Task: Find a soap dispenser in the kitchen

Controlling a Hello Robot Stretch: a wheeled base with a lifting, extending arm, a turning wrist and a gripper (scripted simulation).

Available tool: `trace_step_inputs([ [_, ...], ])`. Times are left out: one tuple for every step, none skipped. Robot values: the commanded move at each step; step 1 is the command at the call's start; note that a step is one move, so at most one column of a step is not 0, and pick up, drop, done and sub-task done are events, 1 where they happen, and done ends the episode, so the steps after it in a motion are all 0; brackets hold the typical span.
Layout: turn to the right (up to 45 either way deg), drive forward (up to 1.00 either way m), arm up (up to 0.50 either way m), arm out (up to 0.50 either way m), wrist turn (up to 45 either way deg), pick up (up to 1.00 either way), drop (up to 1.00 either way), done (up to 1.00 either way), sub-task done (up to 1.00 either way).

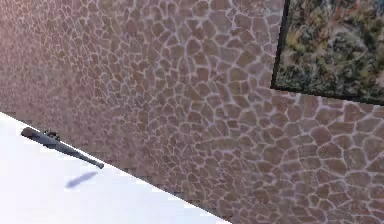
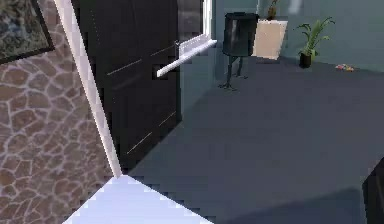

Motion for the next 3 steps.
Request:
trace_step_inputs([
  [30.0, 0.0, 0.0, 0.0, 0.0, 0.0, 0.0, 0.0, 0.0],
  [0.0, 0.05, 0.0, 0.0, 0.0, 0.0, 0.0, 0.0, 0.0],
  [45.0, 0.0, 0.0, 0.0, 0.0, 0.0, 0.0, 0.0, 0.0],
])
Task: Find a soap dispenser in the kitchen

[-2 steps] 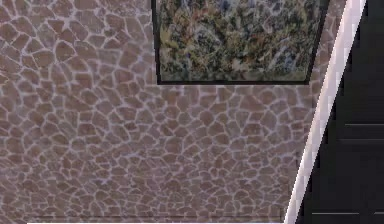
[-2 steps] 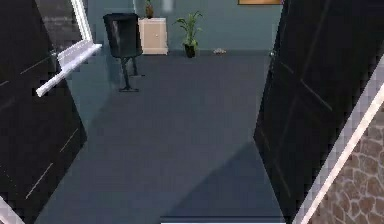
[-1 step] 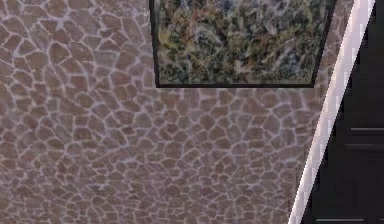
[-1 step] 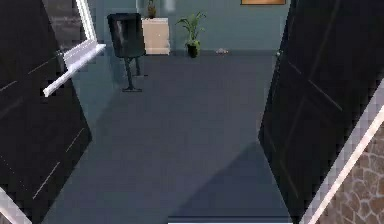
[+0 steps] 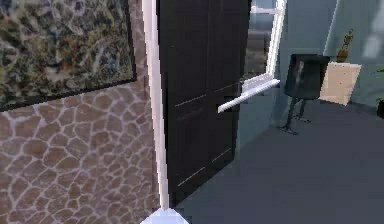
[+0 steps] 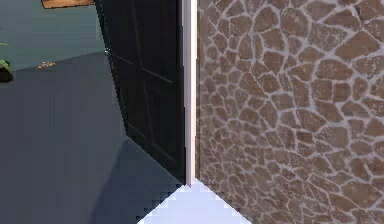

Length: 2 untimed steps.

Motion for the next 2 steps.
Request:
trace_step_inputs([
  [3.0, 0.0, 0.0, 0.0, 0.0, 0.0, 0.0, 0.0, 0.0],
  [0.0, 0.35, 0.0, 0.0, 0.0, 0.0, 0.0, 0.0, 0.0],
])
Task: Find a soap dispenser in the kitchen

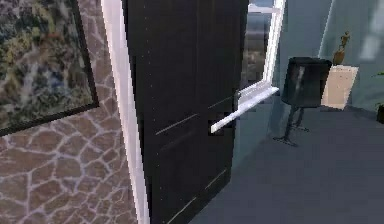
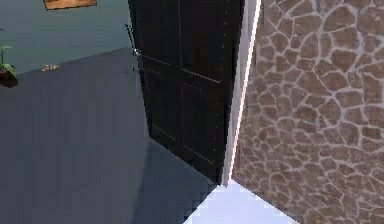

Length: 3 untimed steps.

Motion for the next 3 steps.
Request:
trace_step_inputs([
  [45.0, 0.0, 0.0, 0.0, 0.0, 0.0, 0.0, 0.0, 0.0],
  [6.0, 0.0, 0.0, 0.0, 0.0, 0.0, 0.0, 0.0, 0.0],
  [0.0, 1.0, 0.0, 0.0, 0.0, 0.0, 0.0, 0.0, 0.0],
])
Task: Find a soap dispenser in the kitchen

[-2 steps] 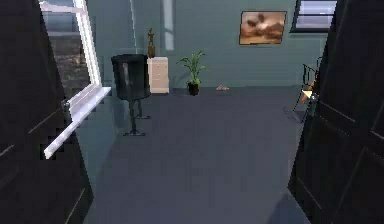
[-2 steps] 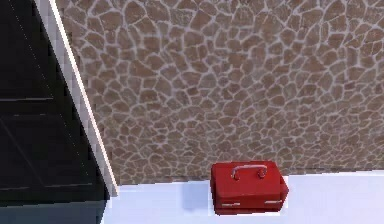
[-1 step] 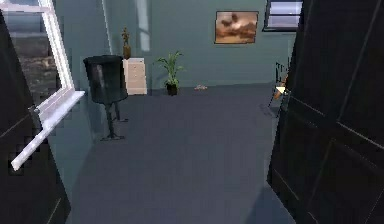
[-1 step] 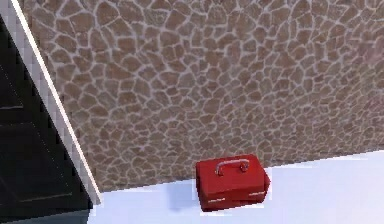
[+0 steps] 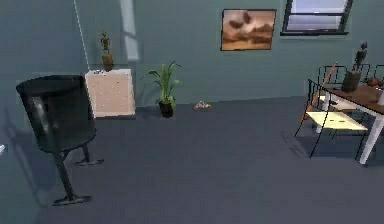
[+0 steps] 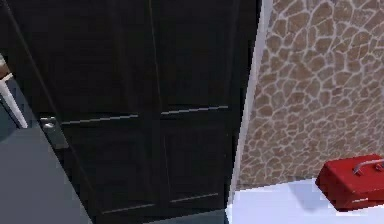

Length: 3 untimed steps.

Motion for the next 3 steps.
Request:
trace_step_inputs([
  [3.0, 0.0, 0.0, 0.0, 0.0, 0.0, 0.0, 0.0, 0.0],
  [0.0, 0.65, 0.0, 0.0, 0.0, 0.0, 0.0, 0.0, 0.0],
  [6.0, 0.0, 0.0, 0.0, 0.0, 0.0, 0.0, 0.0, 0.0],
])
